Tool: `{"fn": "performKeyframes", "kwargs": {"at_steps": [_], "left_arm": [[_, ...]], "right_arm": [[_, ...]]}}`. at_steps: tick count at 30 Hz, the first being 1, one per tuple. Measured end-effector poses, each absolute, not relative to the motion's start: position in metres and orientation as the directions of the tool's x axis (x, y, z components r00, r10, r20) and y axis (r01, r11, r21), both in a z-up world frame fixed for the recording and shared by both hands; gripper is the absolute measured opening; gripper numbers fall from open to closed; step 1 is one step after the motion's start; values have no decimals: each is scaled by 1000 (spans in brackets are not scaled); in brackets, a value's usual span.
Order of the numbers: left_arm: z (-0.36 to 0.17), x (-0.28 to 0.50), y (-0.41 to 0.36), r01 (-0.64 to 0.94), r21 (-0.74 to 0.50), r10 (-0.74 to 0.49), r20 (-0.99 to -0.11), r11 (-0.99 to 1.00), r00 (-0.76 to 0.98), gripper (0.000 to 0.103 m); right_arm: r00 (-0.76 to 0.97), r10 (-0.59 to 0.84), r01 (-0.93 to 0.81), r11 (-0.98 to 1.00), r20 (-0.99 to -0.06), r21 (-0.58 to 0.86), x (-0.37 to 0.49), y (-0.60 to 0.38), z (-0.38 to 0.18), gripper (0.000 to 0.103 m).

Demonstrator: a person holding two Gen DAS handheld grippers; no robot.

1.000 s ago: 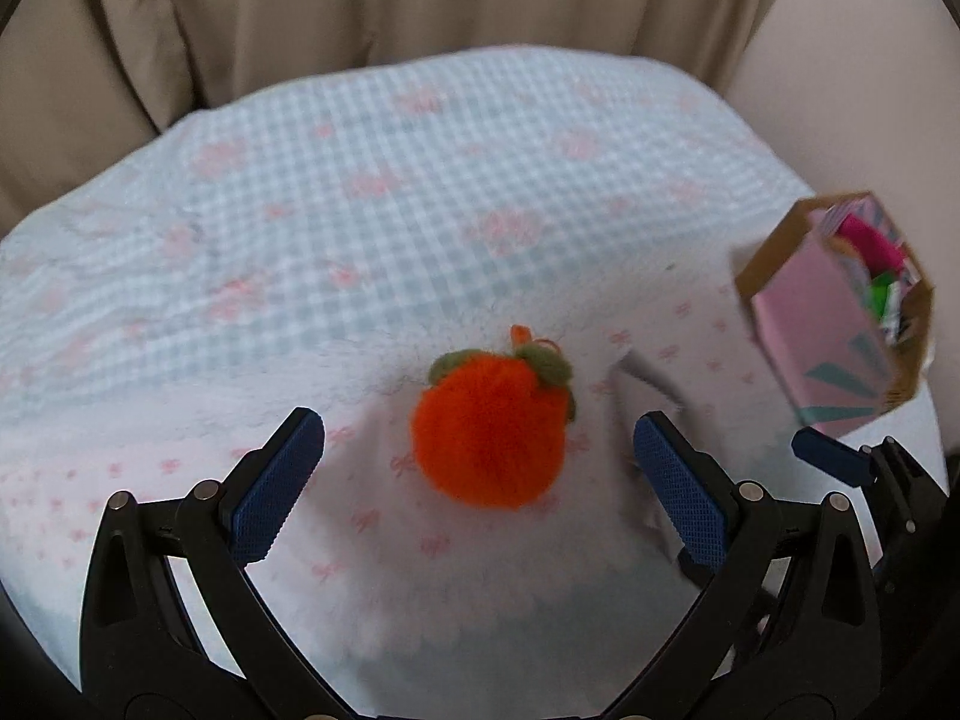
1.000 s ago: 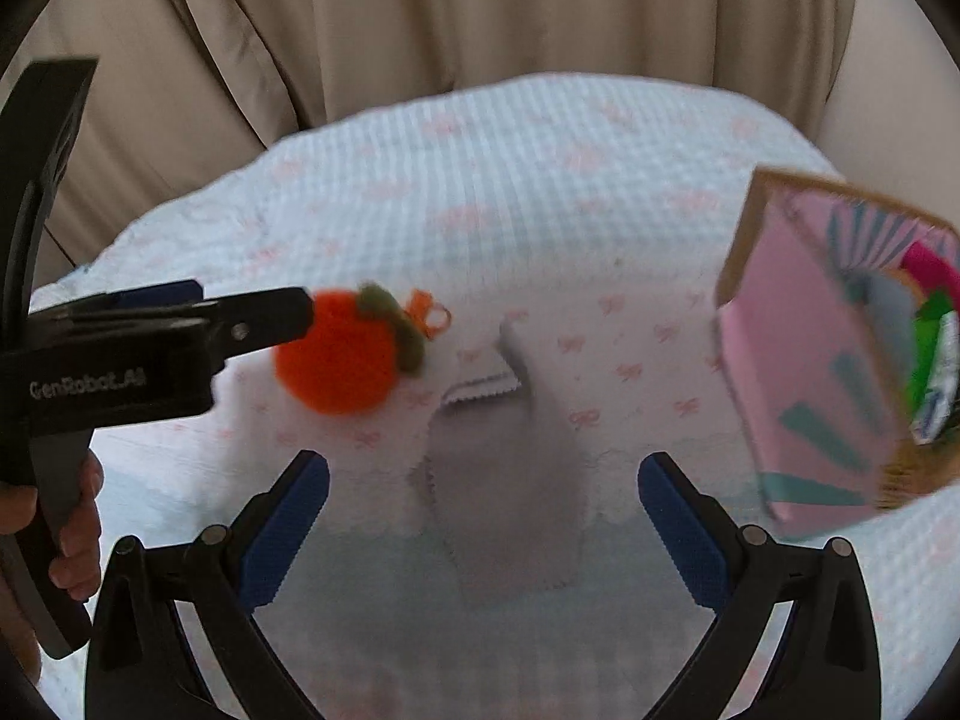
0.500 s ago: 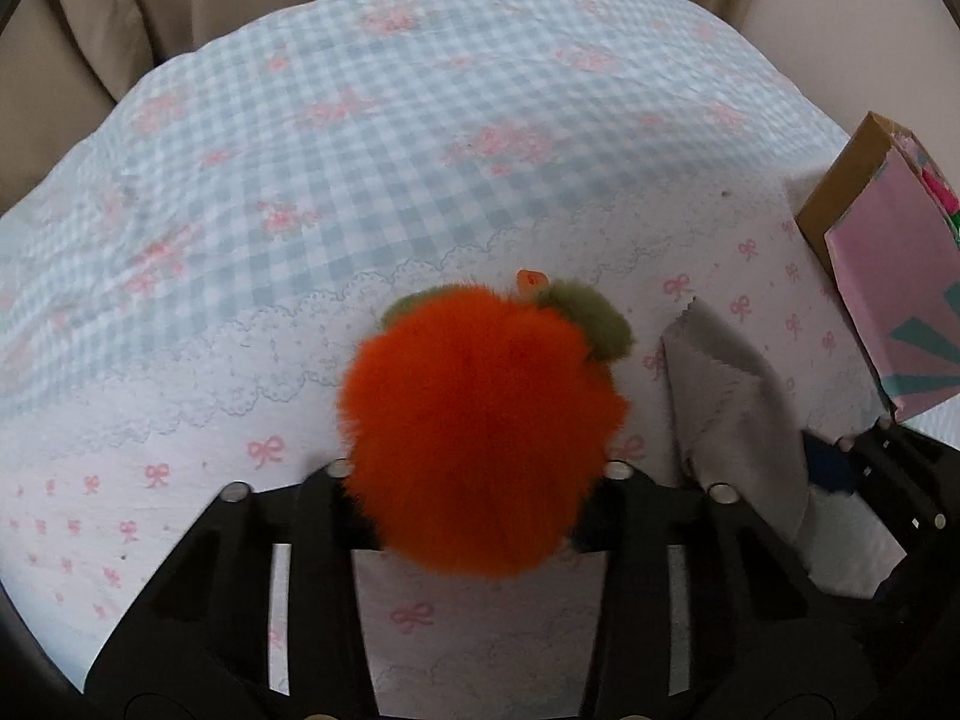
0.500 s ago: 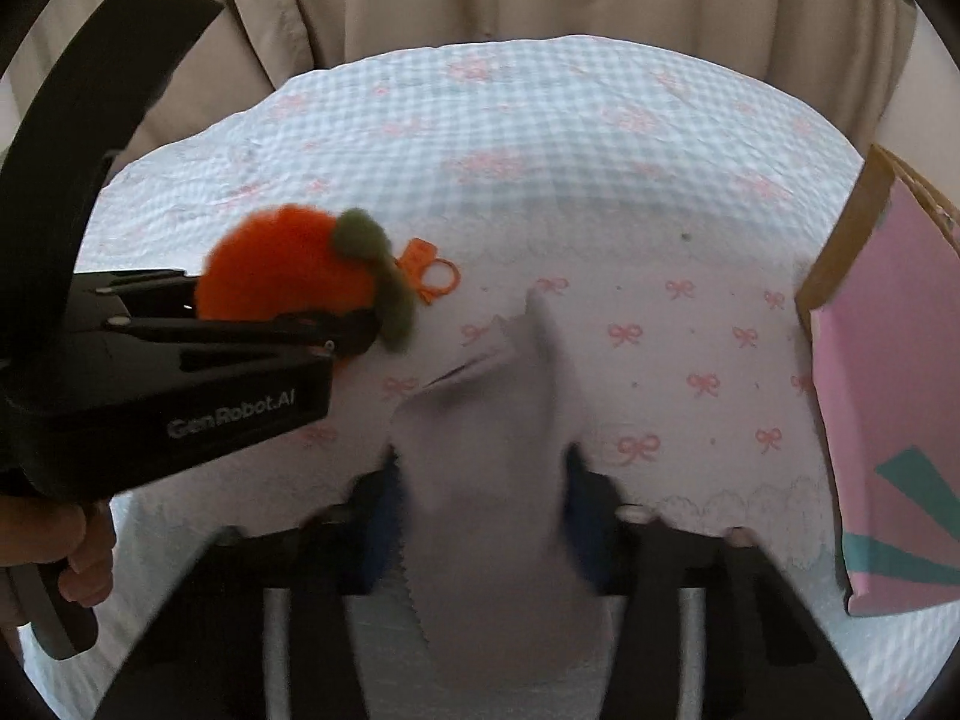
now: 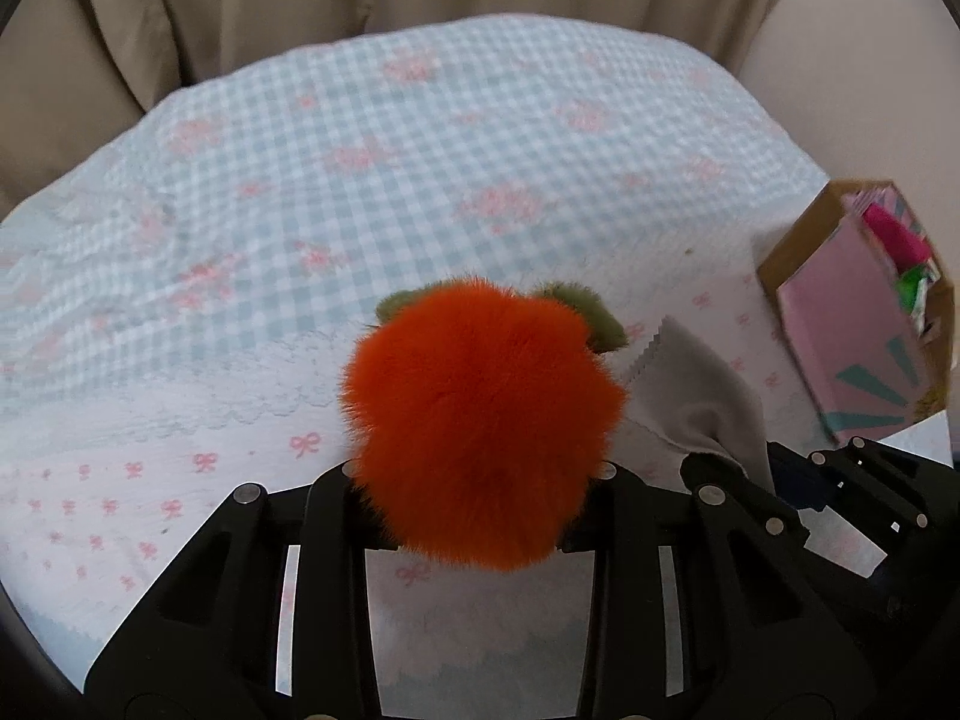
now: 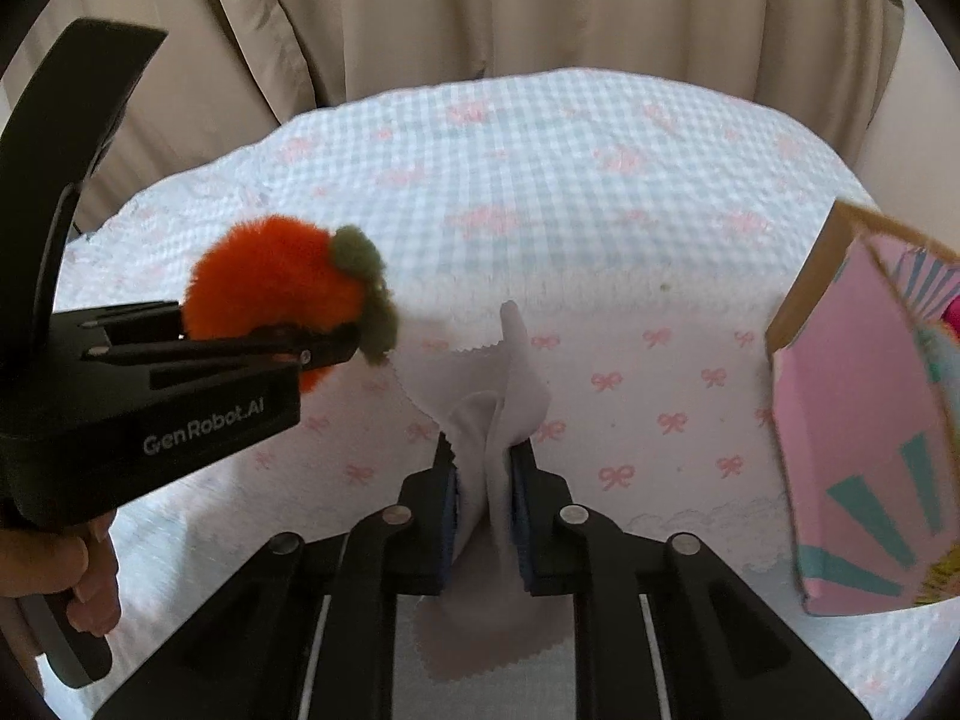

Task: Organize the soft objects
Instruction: 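Grasp the orange fluffy ball with the left tool while the right tool grasps the white cloth, then carry the orange ball and white cloth into the box and release both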

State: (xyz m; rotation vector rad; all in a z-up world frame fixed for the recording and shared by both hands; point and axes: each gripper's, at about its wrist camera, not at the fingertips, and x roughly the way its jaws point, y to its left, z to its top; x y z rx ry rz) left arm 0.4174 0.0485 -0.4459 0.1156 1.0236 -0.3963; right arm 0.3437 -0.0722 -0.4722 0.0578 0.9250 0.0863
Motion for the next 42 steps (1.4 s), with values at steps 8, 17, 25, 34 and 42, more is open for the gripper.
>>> {"fn": "performKeyframes", "kwargs": {"at_steps": [8, 17, 25, 34, 42], "left_arm": [[-345, 385, 57, 350, -89, -272, -811, 932, 518, 29], [-210, 331, 49, 334, -80, -279, -743, 939, 608, 29], [-138, 280, 8, 323, -54, -264, -710, 945, 653, 29], [-114, 236, -79, 235, -82, -225, -699, 968, 679, 29], [-138, 242, -170, 202, -107, -216, -720, 974, 659, 29]], "right_arm": [[645, 104, -32, 994, -758, 109, 319, -78, -385, 14], [703, 110, 5, 987, -703, 159, 276, -99, -257, 14], [737, 137, 14, 976, -662, 218, 239, -156, -181, 14], [724, 185, -50, 975, -665, 216, 211, -252, -142, 14], [685, 204, -79, 975, -699, 207, 224, -347, -158, 14]]}}
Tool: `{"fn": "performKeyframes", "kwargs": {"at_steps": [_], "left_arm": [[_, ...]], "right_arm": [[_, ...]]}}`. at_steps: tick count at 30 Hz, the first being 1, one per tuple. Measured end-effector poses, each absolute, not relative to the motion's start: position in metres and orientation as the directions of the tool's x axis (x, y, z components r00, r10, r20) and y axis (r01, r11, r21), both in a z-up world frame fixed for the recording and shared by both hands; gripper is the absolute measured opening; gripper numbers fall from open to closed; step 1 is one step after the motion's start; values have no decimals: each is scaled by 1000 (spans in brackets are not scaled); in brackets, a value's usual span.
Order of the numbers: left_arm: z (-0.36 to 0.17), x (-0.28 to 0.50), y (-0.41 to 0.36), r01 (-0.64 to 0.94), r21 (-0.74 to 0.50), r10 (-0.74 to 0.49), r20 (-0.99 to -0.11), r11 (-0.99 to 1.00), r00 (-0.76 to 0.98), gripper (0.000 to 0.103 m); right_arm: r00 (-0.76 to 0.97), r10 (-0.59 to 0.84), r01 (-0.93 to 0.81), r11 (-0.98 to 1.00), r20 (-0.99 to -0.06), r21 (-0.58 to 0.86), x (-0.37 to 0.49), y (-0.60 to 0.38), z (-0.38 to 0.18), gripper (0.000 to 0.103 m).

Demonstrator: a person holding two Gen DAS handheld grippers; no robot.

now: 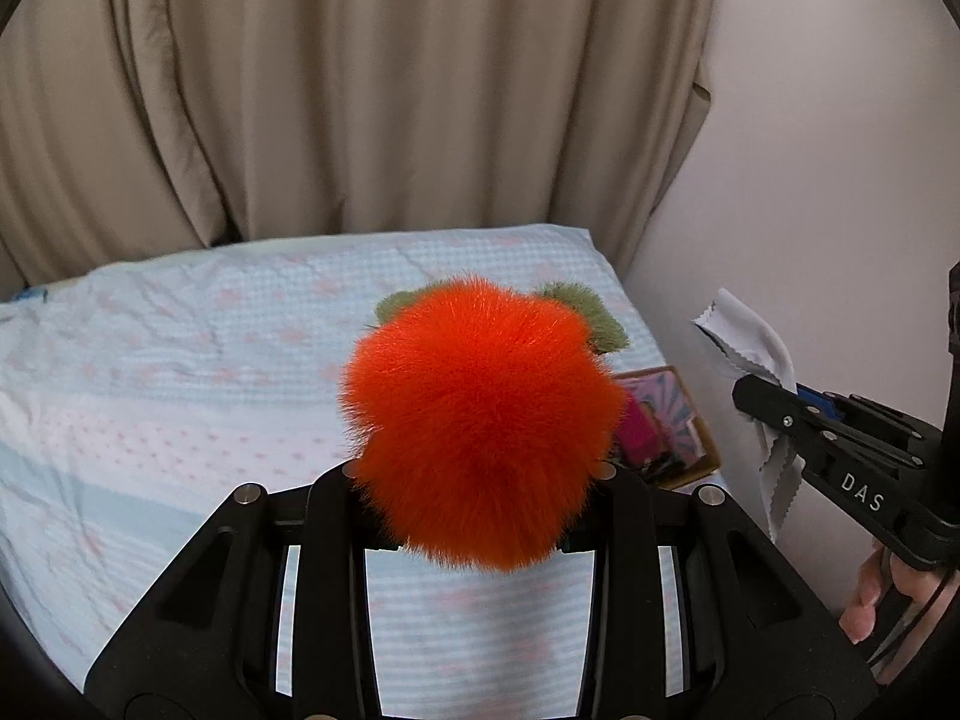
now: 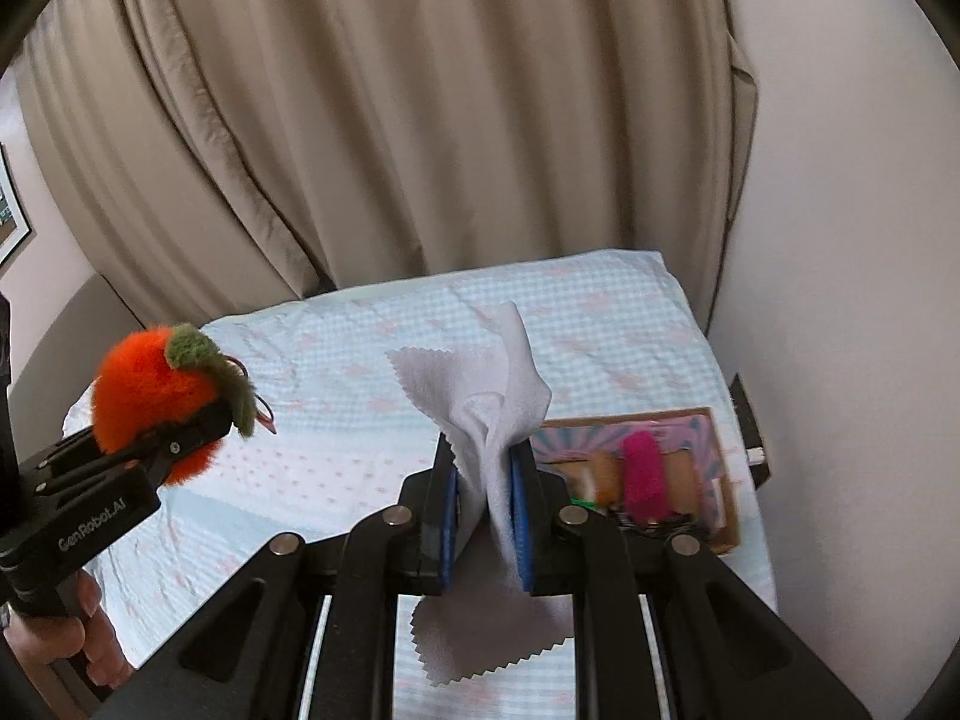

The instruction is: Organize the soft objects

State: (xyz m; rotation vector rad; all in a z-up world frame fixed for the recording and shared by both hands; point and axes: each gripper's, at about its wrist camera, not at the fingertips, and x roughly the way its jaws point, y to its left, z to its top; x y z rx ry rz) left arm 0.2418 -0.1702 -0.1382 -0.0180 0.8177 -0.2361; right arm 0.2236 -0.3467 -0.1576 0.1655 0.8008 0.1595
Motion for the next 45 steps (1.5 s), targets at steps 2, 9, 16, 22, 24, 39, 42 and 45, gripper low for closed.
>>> {"fn": "performKeyframes", "kwargs": {"at_steps": [2, 9, 16, 22, 24, 39, 42, 45], "left_arm": [[-148, 249, -189, 199, -109, -214, -734, 974, 644, 29], [-203, 287, -250, 197, -106, -202, -797, 975, 570, 29], [-283, 336, -281, 158, -86, -151, -871, 984, 468, 29], [-339, 366, -283, 139, -45, -98, -911, 989, 400, 29], [-356, 374, -281, 122, -56, -98, -923, 991, 371, 29], [-362, 388, -284, 128, -19, -66, -925, 992, 375, 103], [-359, 386, -280, 124, -37, -80, -927, 992, 368, 103], [-356, 381, -276, 120, -55, -96, -925, 991, 368, 103]], "right_arm": [[669, 208, -77, 974, -713, 212, 233, -367, -165, 14], [592, 231, -60, 968, -772, 244, 272, -416, -211, 14], [483, 300, -69, 950, -823, 306, 318, -440, -290, 14], [439, 335, -98, 940, -834, 326, 338, -432, -339, 14], [436, 329, -106, 943, -838, 315, 340, -427, -349, 14], [395, 337, -209, 939, -855, 273, 326, -405, -385, 92], [415, 309, -225, 946, -856, 232, 315, -400, -383, 103], [412, 298, -217, 950, -861, 225, 310, -398, -383, 103]]}}
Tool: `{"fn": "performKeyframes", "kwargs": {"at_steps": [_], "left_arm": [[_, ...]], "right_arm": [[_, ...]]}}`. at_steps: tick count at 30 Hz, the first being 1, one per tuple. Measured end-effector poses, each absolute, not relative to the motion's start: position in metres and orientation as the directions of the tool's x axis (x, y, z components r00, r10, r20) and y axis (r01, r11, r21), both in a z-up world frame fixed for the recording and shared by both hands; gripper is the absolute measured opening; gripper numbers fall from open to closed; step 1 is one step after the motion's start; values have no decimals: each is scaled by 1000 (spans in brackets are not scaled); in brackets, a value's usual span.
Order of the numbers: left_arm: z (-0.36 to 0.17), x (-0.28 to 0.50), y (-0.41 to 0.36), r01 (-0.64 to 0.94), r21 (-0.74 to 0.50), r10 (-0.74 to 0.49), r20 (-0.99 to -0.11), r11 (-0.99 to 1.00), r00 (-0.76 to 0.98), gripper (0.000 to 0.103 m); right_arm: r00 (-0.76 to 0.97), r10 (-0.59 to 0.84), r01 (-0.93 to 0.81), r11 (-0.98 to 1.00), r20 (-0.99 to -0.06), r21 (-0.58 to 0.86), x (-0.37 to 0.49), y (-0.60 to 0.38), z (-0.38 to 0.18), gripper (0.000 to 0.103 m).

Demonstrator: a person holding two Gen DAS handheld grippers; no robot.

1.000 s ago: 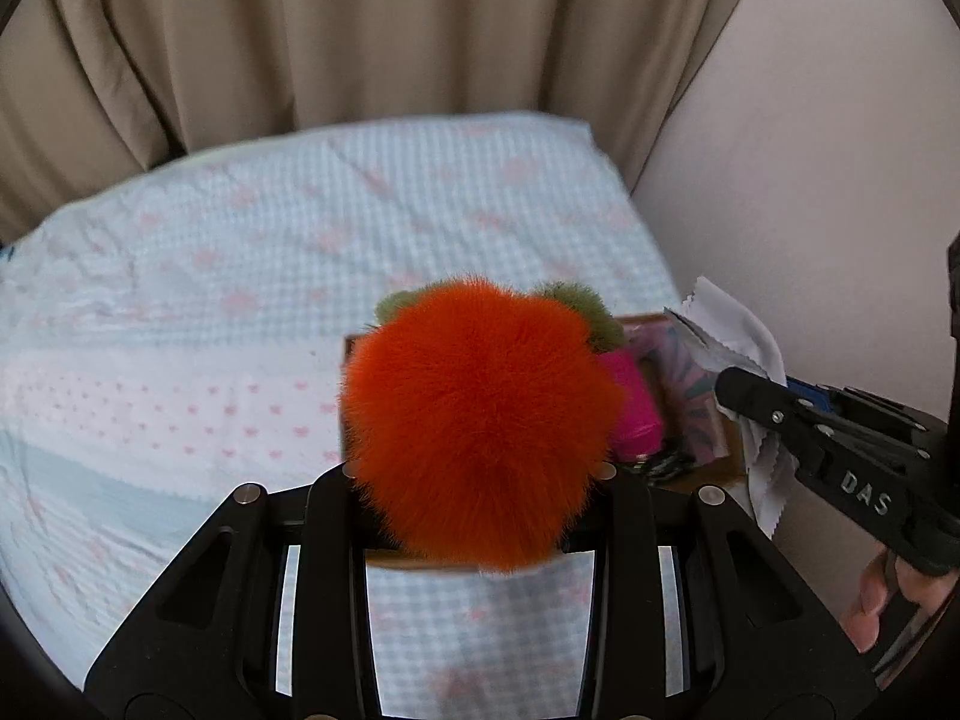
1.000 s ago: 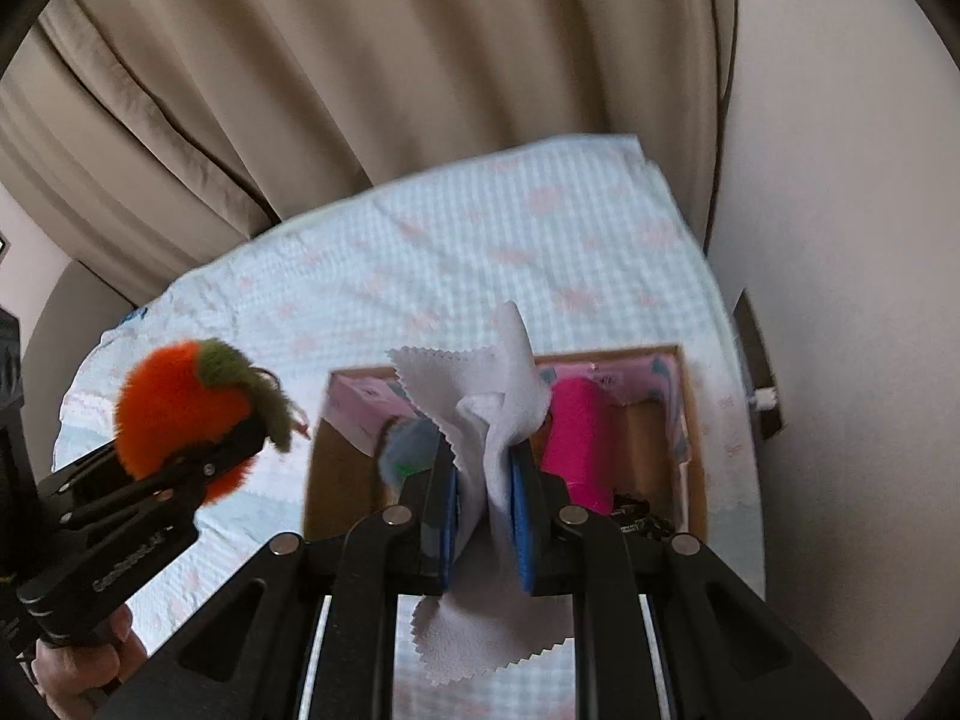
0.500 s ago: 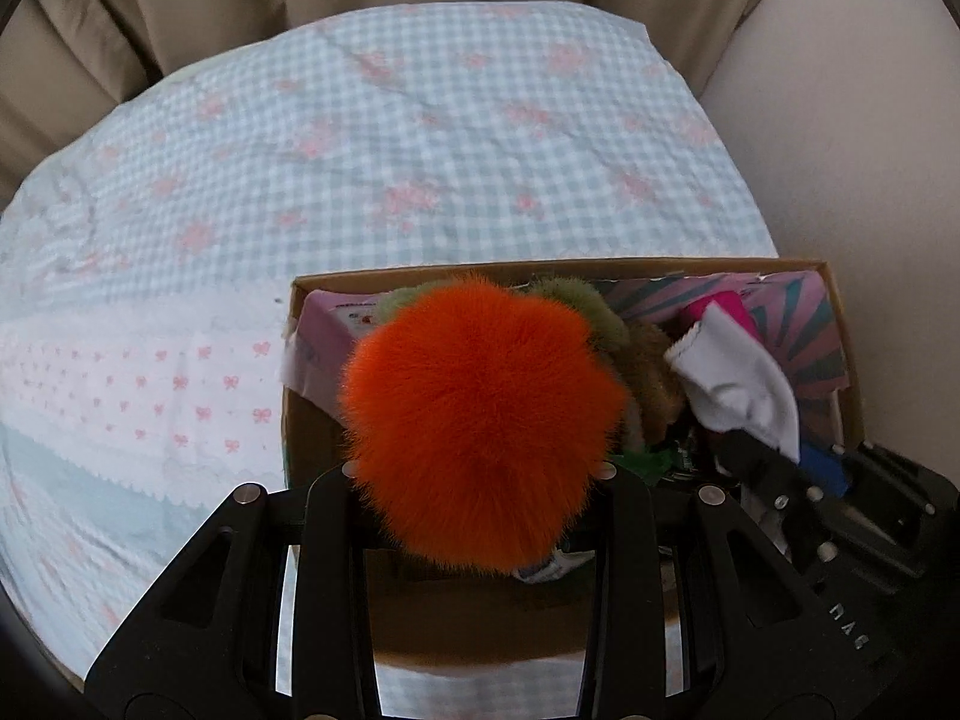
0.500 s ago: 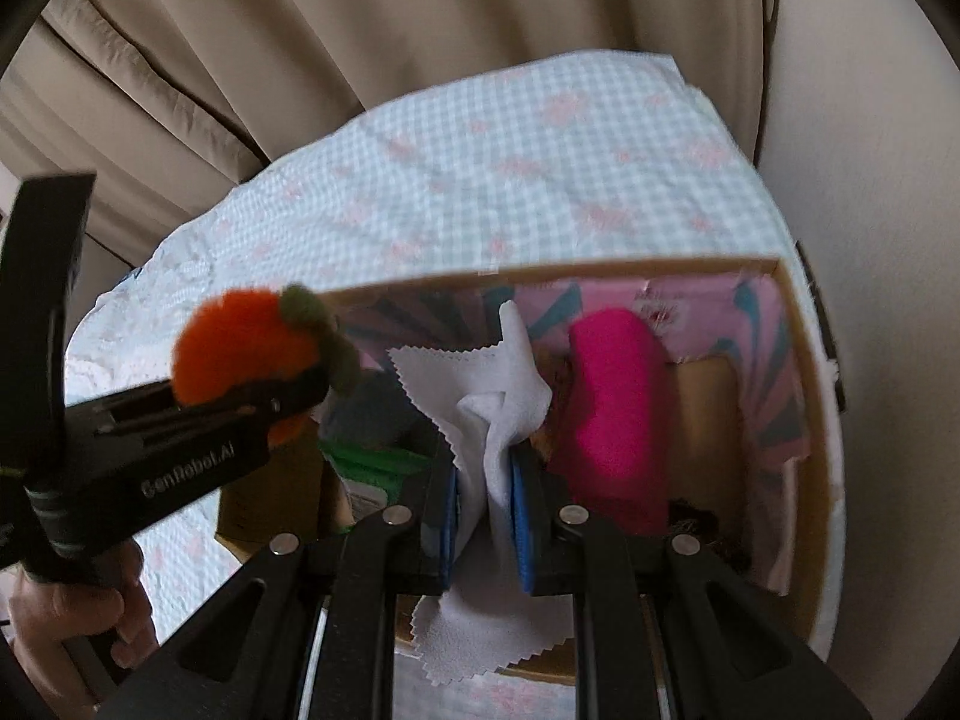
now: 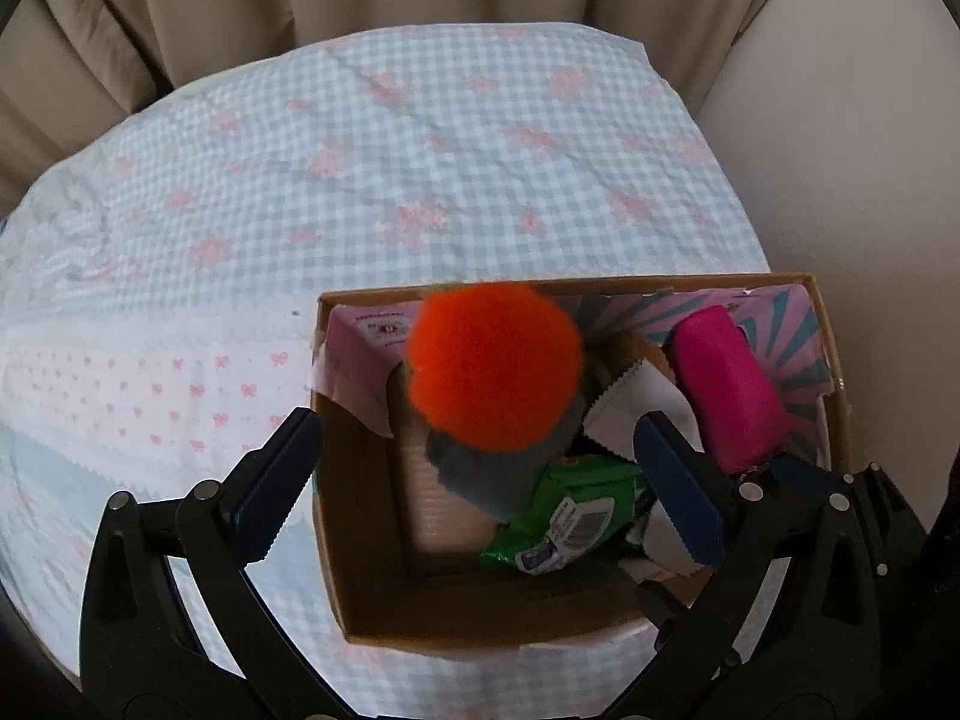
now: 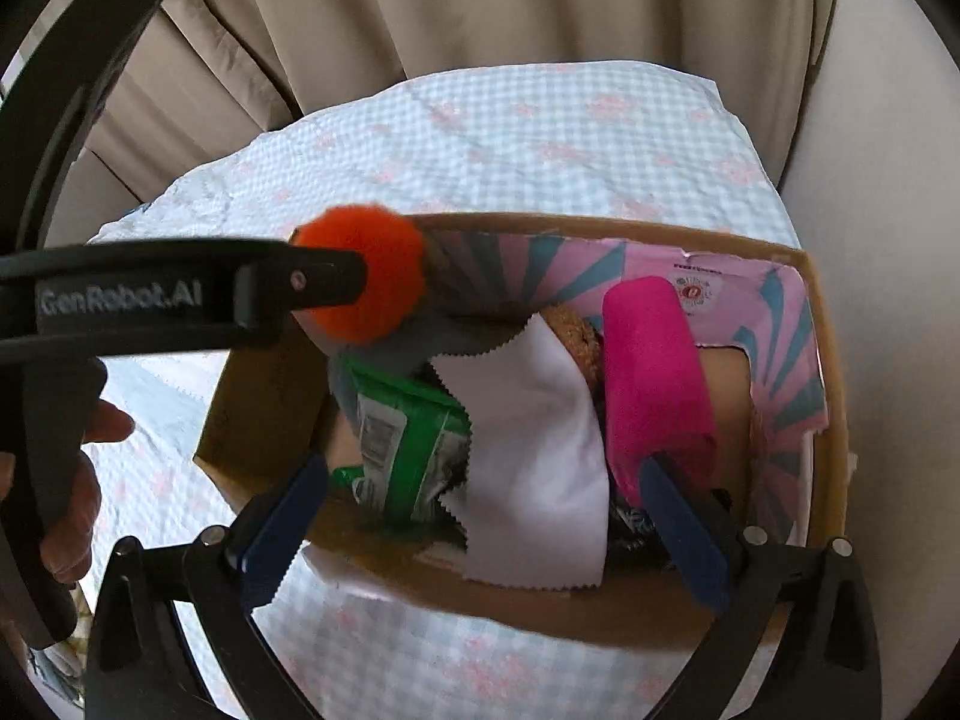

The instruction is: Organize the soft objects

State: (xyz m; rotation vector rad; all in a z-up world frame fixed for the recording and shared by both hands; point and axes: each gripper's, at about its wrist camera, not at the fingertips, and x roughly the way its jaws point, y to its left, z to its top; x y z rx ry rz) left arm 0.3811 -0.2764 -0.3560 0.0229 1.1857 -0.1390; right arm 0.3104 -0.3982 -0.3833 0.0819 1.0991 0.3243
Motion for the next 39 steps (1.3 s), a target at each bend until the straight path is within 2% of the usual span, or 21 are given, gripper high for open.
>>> {"fn": "performKeyframes", "kwargs": {"at_steps": [8, 17, 30, 39], "left_arm": [[-320, 361, -270, 133, -61, -111, -905, 989, 412, 103], [-236, 312, -244, 135, -99, -154, -848, 986, 507, 103], [-77, 195, -173, 141, -128, -190, -676, 982, 712, 103], [-19, 124, -112, 115, -110, -157, -557, 987, 816, 103]], "right_arm": [[452, 282, -177, 958, -846, 225, 300, -401, -355, 103], [533, 261, -148, 965, -805, 216, 274, -399, -280, 103], [704, 208, -94, 975, -679, 201, 193, -372, -112, 103], [791, 162, -66, 981, -591, 181, 131, -341, -40, 103]]}}
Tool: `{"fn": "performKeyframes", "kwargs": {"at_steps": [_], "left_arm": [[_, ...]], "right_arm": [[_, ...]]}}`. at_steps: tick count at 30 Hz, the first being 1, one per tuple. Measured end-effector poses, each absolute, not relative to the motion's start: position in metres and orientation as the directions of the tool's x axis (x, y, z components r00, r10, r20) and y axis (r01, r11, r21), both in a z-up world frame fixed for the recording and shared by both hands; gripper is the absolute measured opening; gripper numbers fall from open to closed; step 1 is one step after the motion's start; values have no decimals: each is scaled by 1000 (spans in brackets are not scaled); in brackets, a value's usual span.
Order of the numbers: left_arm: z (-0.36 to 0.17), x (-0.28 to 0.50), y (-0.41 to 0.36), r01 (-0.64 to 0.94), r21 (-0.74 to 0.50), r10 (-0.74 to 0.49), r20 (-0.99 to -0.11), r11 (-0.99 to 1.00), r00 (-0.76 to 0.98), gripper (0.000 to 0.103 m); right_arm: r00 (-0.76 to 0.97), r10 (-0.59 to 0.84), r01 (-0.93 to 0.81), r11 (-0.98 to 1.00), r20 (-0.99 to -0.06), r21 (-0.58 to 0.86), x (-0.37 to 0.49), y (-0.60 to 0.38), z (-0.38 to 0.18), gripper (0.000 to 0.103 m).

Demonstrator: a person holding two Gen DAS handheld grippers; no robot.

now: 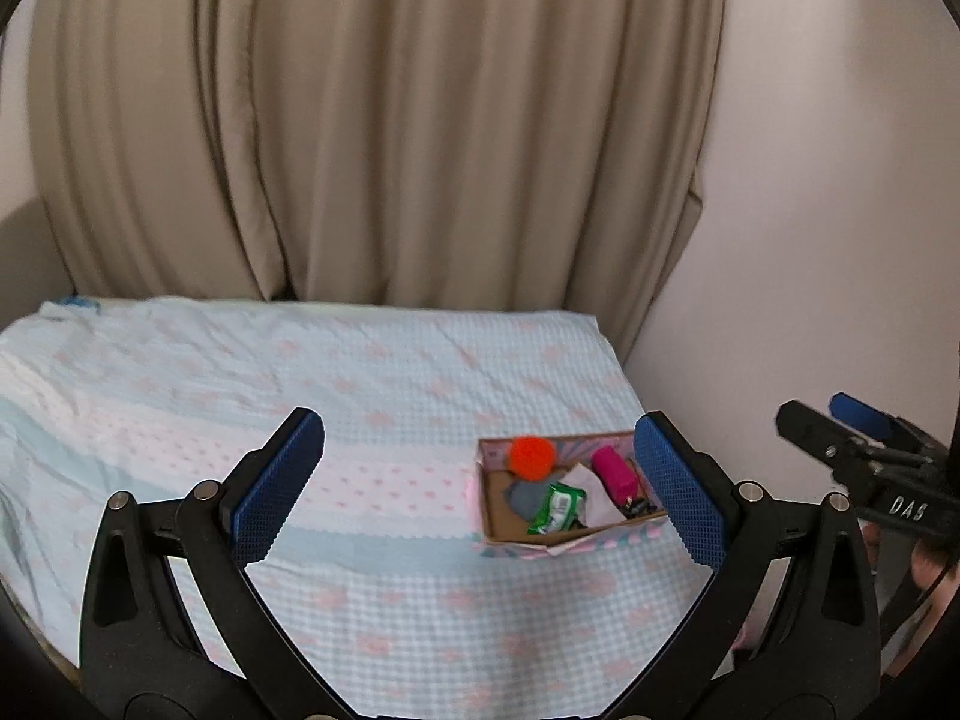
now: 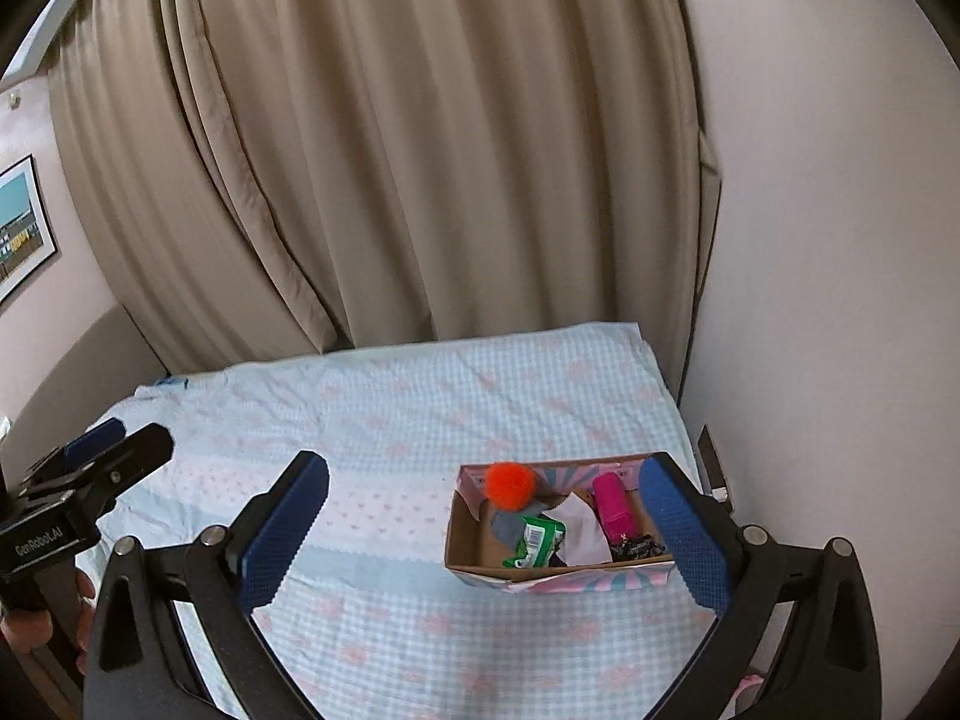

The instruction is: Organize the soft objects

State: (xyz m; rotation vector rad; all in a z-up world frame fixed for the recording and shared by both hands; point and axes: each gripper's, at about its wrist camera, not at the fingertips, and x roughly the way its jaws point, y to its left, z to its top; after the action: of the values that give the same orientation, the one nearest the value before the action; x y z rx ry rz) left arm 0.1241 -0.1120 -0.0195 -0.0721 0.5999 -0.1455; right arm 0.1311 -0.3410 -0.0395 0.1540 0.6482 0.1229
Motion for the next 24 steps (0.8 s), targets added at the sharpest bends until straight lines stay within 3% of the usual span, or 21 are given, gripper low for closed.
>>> {"fn": "performKeyframes", "kwargs": {"at_steps": [11, 24], "left_arm": [[-8, 82, -101, 120, -45, -127, -473, 992, 872, 103], [6, 75, -102, 134, -29, -134, -410, 991, 902, 103]], "right_arm": [[867, 85, -51, 995, -491, 84, 92, -314, -17, 103], [884, 53, -24, 997, -464, 68, 85, -311, -10, 103]]}}
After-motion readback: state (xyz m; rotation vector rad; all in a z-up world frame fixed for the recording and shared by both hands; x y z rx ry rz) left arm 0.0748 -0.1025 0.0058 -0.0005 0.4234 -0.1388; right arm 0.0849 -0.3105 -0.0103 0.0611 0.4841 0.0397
